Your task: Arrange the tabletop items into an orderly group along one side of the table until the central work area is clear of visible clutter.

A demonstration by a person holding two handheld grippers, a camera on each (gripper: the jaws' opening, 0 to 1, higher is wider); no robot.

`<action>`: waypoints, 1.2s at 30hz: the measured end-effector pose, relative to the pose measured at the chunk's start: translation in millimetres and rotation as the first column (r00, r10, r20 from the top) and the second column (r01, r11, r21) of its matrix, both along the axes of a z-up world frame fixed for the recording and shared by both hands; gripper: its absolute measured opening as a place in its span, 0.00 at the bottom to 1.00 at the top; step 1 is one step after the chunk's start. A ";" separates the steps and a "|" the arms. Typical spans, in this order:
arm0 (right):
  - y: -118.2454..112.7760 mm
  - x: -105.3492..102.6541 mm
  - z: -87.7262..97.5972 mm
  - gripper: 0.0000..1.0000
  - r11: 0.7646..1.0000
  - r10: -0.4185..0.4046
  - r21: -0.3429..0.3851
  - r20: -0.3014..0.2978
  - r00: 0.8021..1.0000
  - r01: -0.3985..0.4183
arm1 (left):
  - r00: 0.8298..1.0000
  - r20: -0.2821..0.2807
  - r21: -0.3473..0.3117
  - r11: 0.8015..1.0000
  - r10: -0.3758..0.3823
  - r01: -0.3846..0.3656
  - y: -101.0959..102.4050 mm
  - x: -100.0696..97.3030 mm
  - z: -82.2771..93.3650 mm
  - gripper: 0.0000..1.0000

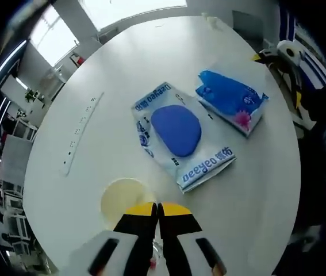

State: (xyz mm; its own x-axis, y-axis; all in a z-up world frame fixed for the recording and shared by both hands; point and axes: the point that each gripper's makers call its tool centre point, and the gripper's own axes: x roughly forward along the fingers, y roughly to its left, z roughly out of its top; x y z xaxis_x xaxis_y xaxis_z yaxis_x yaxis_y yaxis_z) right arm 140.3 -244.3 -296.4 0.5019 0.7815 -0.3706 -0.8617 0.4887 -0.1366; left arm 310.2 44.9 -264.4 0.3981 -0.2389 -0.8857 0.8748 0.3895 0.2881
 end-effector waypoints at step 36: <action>-0.8 2.4 7.1 1.00 1.000 -0.009 -0.001 0.010 1.000 0.009 | 0.995 0.025 -0.071 0.992 -0.101 0.103 -15.9 -26.0 20.4 0.24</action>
